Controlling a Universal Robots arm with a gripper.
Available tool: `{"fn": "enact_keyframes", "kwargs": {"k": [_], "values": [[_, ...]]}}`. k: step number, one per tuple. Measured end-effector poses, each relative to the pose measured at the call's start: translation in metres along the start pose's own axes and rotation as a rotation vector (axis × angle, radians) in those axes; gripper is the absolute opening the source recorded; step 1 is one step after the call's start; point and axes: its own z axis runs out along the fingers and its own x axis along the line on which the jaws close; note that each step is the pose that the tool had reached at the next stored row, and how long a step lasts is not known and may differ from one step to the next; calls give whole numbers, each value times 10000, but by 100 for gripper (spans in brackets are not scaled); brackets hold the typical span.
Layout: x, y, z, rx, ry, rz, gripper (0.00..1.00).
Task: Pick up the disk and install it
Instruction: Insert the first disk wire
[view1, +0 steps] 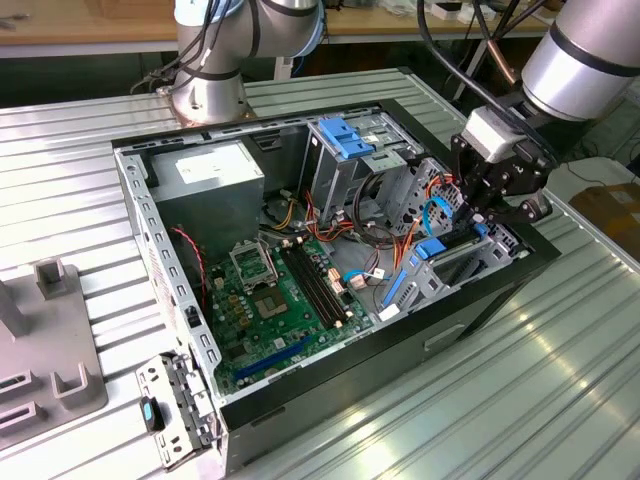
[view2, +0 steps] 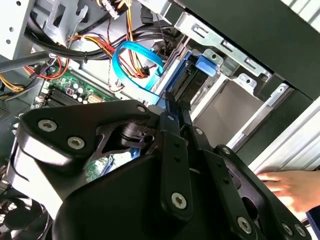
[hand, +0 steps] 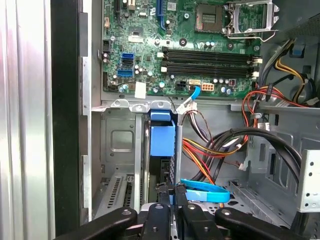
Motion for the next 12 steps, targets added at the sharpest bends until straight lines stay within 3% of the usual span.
{"fn": "enact_keyframes", "kwargs": {"k": [12], "values": [[12,20,47,-1,3,-2,16]]}}
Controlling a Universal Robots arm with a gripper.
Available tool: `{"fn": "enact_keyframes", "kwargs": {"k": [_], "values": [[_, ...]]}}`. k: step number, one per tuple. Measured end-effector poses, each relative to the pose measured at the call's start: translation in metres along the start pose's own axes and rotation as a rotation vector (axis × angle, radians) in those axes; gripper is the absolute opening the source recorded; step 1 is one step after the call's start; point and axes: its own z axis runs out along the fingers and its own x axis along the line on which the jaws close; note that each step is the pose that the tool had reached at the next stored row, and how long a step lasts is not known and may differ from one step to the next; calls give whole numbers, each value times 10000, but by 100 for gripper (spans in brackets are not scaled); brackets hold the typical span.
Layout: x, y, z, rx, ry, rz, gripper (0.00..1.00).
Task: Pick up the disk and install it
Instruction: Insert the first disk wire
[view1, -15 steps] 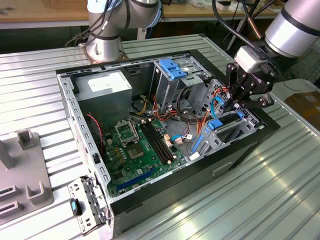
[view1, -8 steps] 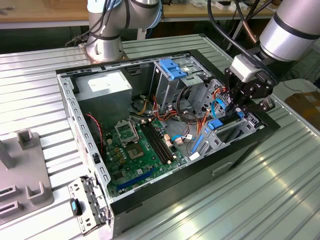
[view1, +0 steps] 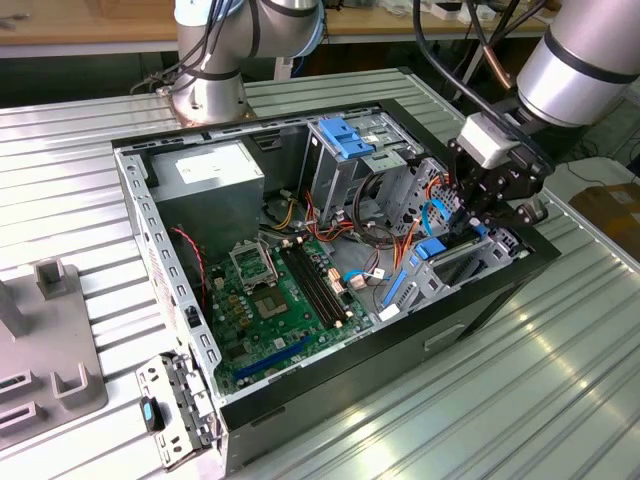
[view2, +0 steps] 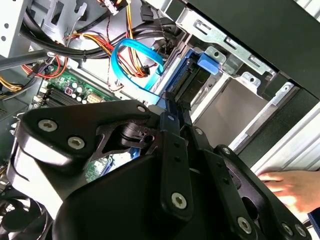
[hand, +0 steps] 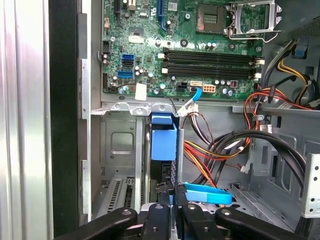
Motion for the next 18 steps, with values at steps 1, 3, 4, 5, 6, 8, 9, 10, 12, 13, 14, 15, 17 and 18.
{"fn": "enact_keyframes", "kwargs": {"k": [1,3,4,5,6,8,9,10,12,13,14,15,17,18], "values": [[1,0,3,0,0,1,16],[2,2,12,1,0,0,16],[3,3,16,0,-1,1,16],[4,4,22,0,-1,1,16],[5,5,27,0,1,1,16],[5,5,30,0,-1,1,16],[6,6,38,0,-5,1,16],[6,6,49,1,-7,1,16],[8,8,70,0,3,1,16],[9,8,77,-1,5,1,16],[9,9,80,0,3,1,16],[9,9,82,0,1,1,16],[9,9,83,0,0,1,16],[9,9,83,0,1,1,16]]}}
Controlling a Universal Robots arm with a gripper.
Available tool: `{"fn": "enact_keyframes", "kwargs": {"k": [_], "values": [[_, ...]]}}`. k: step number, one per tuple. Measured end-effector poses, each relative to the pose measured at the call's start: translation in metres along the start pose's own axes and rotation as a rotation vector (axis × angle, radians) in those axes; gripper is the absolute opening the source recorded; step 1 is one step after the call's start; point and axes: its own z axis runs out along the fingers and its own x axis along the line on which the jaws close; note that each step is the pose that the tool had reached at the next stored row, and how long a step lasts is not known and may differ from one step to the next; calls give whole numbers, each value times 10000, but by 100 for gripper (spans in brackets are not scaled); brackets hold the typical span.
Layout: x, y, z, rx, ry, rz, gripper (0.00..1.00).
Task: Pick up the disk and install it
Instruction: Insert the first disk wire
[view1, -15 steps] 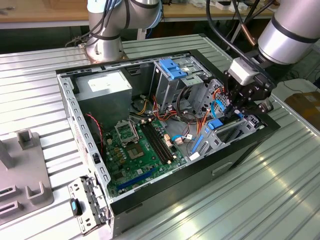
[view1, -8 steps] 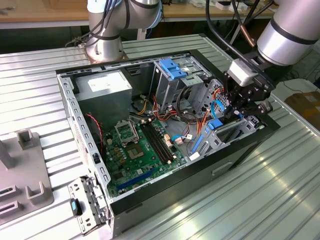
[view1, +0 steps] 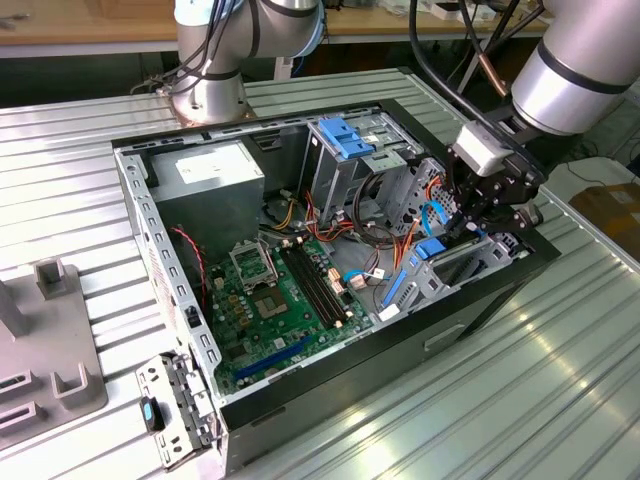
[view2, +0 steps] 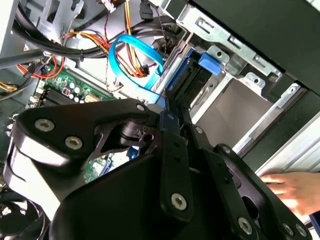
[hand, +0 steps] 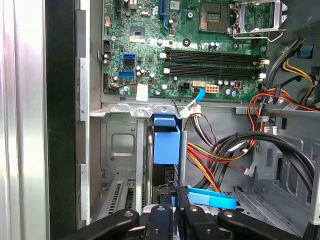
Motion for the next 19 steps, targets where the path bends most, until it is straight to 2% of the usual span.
{"fn": "enact_keyframes", "kwargs": {"k": [2,6,8,9,15,19], "values": [[-1,0,4,1,-9,0,16],[0,0,3,0,-1,-1,42],[-1,0,3,0,-1,-1,42],[-3,-2,-21,0,-1,-1,42],[-21,-22,-314,3,-1,-1,42],[-21,-22,-315,3,-1,0,42]]}}
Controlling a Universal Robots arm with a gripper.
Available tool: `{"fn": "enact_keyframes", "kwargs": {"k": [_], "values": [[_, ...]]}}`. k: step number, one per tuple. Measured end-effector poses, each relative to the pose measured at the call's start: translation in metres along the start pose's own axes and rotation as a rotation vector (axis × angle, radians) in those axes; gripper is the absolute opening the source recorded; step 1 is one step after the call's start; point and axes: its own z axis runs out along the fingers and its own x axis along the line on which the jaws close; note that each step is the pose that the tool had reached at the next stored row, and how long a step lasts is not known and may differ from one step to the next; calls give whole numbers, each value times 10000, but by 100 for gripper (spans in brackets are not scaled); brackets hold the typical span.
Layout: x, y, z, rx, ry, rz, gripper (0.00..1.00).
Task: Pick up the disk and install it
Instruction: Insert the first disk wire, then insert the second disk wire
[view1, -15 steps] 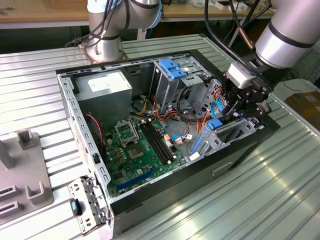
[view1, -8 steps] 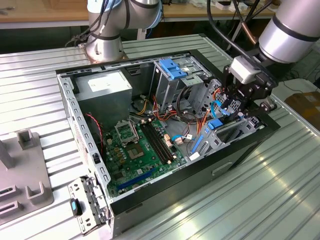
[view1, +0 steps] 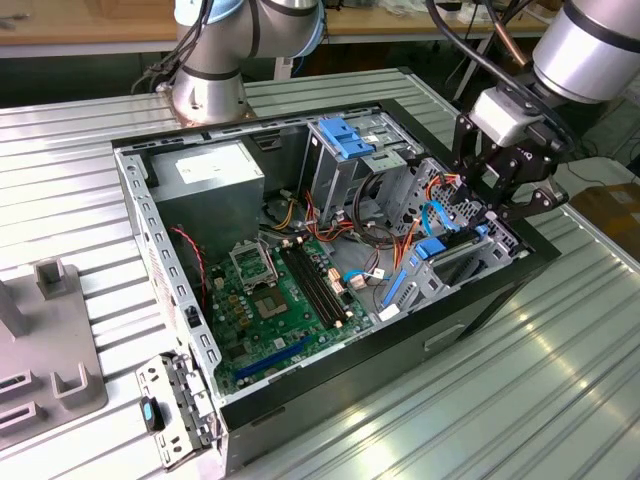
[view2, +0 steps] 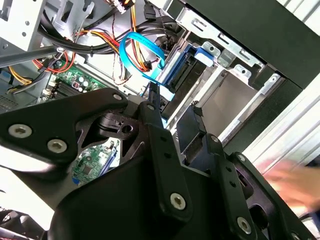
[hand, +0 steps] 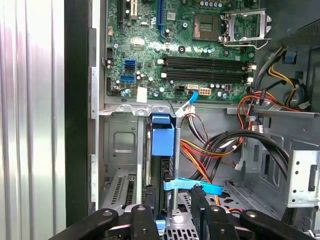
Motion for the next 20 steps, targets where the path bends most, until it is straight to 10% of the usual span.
{"fn": "enact_keyframes", "kwargs": {"k": [14,17,20], "values": [[-1,-9,-6,0,2,0,42],[5,-162,5,-23,-26,-364,42],[6,-171,5,-69,-76,-1101,42]]}}
